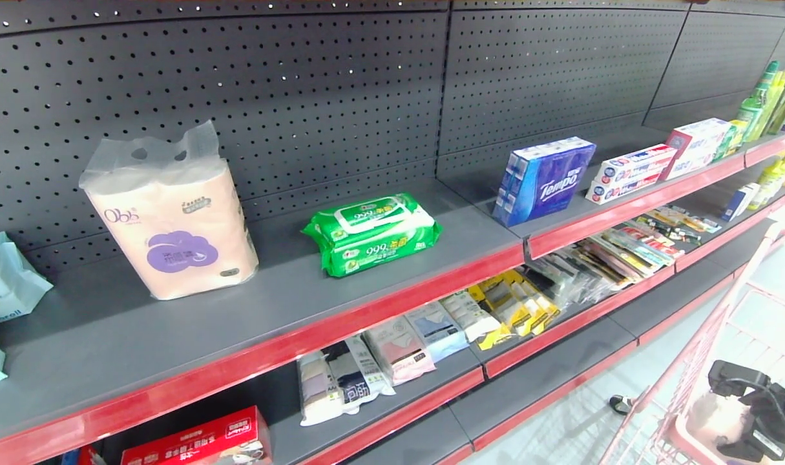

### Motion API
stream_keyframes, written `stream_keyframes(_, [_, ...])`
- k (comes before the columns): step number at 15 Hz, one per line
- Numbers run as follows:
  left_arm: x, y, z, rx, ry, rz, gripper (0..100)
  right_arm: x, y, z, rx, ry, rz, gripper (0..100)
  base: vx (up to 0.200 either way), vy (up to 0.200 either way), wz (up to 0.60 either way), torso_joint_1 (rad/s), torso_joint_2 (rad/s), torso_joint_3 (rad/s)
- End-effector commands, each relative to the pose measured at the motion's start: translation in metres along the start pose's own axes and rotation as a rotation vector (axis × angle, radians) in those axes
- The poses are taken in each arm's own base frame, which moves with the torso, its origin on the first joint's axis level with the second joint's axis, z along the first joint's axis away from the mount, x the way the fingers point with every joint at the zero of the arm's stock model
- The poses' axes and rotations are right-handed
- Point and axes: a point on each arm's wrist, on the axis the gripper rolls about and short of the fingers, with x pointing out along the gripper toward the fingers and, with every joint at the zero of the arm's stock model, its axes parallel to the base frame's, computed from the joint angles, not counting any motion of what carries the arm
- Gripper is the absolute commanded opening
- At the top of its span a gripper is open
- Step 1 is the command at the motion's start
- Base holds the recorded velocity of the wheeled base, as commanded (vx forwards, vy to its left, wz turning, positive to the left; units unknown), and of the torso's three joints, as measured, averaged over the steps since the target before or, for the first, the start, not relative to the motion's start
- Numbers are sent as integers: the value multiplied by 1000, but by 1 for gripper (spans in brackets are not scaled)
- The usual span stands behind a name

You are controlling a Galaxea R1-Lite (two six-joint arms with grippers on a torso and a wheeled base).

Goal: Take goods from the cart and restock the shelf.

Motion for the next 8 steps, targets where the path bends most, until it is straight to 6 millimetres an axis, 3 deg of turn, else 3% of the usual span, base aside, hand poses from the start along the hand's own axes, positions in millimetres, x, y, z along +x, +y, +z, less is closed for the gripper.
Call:
stream_keyframes(1, [0, 0, 0, 0, 1, -1, 100, 1, -1, -2, 6, 1, -2, 100, 0, 0, 0, 0, 0, 0])
stream_keyframes(8, [0, 0, 0, 0, 1, 1, 100, 11, -1, -8, 22, 9, 19, 100, 0, 0, 0, 0, 0, 0])
